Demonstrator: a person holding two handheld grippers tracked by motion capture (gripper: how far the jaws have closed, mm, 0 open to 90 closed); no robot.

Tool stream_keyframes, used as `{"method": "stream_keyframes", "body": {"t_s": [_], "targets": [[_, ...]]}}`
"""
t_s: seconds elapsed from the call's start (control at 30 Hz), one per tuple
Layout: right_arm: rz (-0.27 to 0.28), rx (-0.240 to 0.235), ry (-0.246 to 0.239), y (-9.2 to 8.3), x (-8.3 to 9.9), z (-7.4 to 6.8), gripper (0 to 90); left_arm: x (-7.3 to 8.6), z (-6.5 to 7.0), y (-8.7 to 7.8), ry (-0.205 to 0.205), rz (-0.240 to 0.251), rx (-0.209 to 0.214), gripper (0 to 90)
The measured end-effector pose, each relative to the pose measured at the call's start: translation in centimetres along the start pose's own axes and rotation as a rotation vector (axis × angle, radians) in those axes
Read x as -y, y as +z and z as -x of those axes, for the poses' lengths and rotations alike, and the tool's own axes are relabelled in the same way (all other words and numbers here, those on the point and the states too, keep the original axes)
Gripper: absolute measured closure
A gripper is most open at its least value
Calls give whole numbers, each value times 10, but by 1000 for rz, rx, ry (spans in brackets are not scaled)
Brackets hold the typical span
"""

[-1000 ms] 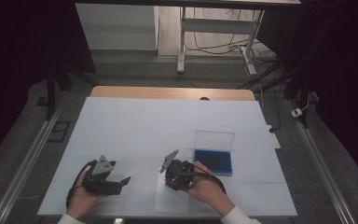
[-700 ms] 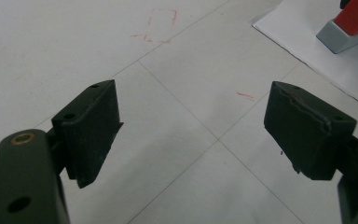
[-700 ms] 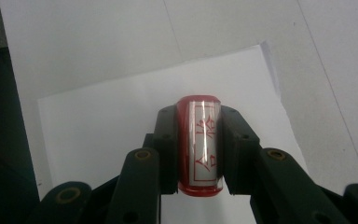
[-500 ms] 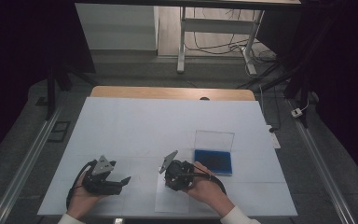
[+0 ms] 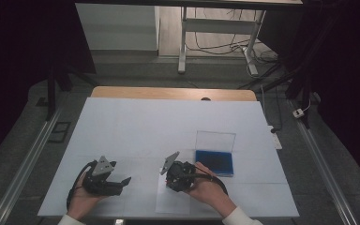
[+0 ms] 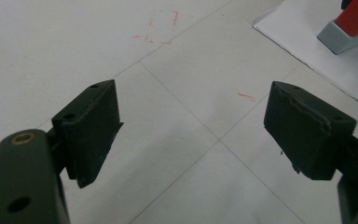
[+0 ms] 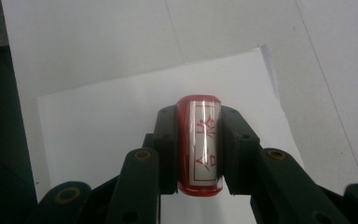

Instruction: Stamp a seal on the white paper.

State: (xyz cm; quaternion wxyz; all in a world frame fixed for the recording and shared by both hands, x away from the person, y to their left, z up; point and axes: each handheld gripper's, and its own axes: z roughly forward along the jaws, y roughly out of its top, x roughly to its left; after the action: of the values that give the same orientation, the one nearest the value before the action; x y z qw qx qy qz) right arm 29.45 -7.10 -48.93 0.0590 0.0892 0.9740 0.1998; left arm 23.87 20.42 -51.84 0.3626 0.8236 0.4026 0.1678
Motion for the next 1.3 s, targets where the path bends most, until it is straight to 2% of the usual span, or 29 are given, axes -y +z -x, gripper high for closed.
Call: {"method": "stream_keyframes", "body": {"t_s": [0.07,0.13,0.2,0.27,0.33,0.43,0.63,0.93,1.3], "targets": [[0,5,1,-1,0,-1,693,0,0,0,0,0,2,186],[34,4,-11,-4,2,1,692,0,-1,0,0,-1,1,185],[44,-16,-21,-5,4,2,691,0,-1,0,-1,0,2,185],[62,-4,-32,-8,6,2,690,0,-1,0,-3,2,2,185],[95,3,-19,-13,7,3,690,0,-2,0,-3,2,1,186],[157,-13,13,-27,8,6,689,1,-2,-1,-3,3,0,186],[205,-4,42,-44,12,10,689,0,-1,-1,-2,3,0,186],[219,20,58,-52,18,16,689,0,-1,-1,0,4,1,186],[251,61,119,-66,33,32,689,0,-1,-1,5,2,-1,186]]}}
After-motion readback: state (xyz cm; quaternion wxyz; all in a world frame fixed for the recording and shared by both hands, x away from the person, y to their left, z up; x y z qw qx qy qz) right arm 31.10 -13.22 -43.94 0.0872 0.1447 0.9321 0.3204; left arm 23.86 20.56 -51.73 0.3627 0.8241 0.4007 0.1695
